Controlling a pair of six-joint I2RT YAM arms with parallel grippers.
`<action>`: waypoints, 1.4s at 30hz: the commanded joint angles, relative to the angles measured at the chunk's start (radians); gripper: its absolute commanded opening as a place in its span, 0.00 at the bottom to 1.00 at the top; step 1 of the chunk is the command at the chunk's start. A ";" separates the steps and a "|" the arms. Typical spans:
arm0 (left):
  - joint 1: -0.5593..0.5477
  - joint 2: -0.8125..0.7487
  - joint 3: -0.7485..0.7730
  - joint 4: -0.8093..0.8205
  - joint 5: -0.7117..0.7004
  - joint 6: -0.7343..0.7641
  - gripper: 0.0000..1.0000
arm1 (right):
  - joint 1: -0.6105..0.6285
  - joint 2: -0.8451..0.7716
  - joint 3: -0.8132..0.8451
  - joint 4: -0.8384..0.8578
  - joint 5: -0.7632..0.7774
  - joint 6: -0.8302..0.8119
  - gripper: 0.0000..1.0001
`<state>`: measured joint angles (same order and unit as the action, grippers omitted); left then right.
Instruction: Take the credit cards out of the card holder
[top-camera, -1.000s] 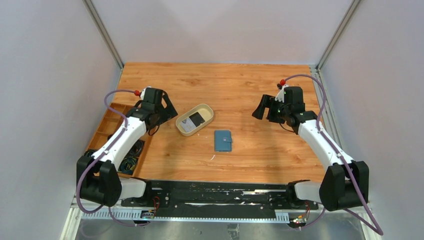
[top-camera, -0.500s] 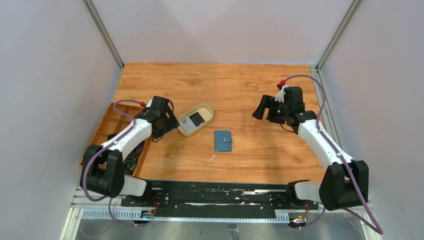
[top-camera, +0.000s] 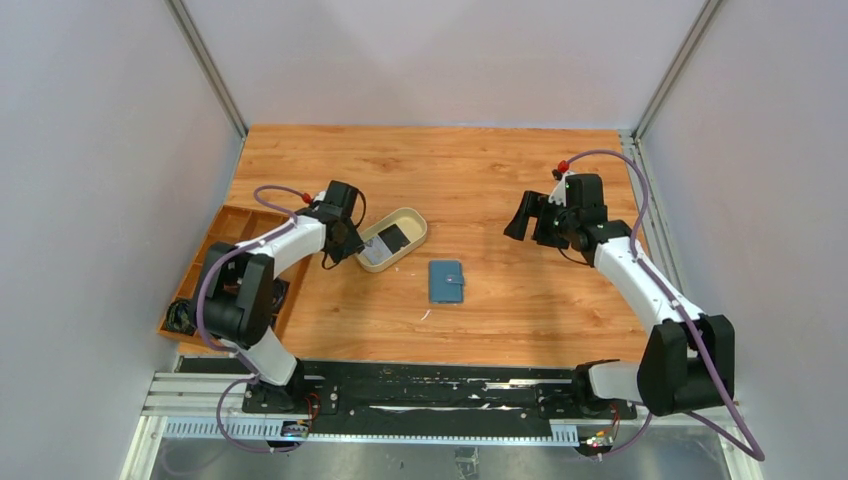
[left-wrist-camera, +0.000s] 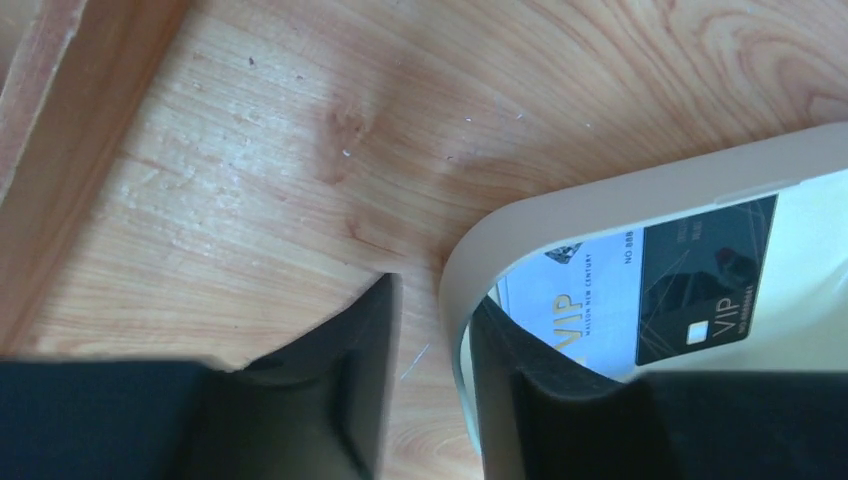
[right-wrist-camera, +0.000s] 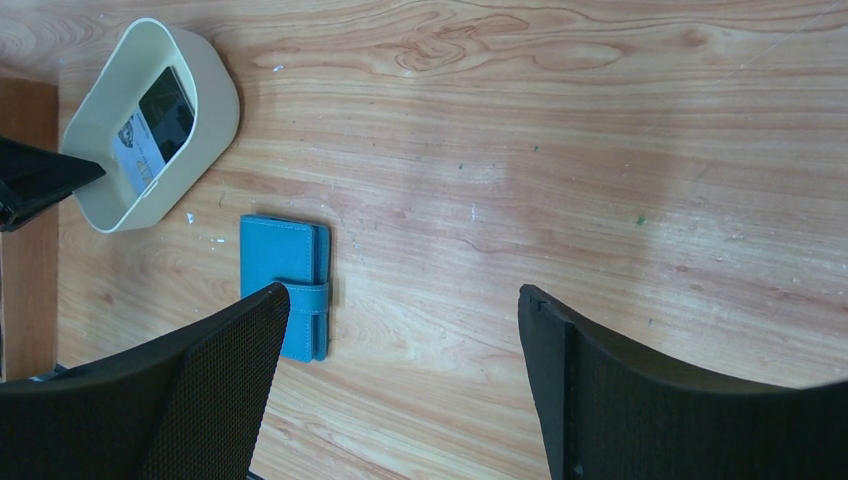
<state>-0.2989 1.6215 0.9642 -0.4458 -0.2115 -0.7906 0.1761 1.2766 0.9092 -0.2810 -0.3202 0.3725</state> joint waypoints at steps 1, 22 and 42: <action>-0.006 0.038 0.044 0.014 -0.007 -0.002 0.25 | 0.010 0.020 0.004 -0.015 0.015 -0.007 0.88; -0.023 0.302 0.427 -0.099 -0.042 0.148 0.00 | 0.042 0.057 0.021 -0.025 0.037 -0.044 0.88; -0.063 0.431 0.603 -0.137 -0.051 0.193 0.19 | 0.525 0.246 0.119 -0.017 0.337 -0.157 0.81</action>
<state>-0.3439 2.0167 1.5078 -0.5808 -0.2535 -0.6079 0.6624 1.5024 1.0080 -0.3218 0.0082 0.2108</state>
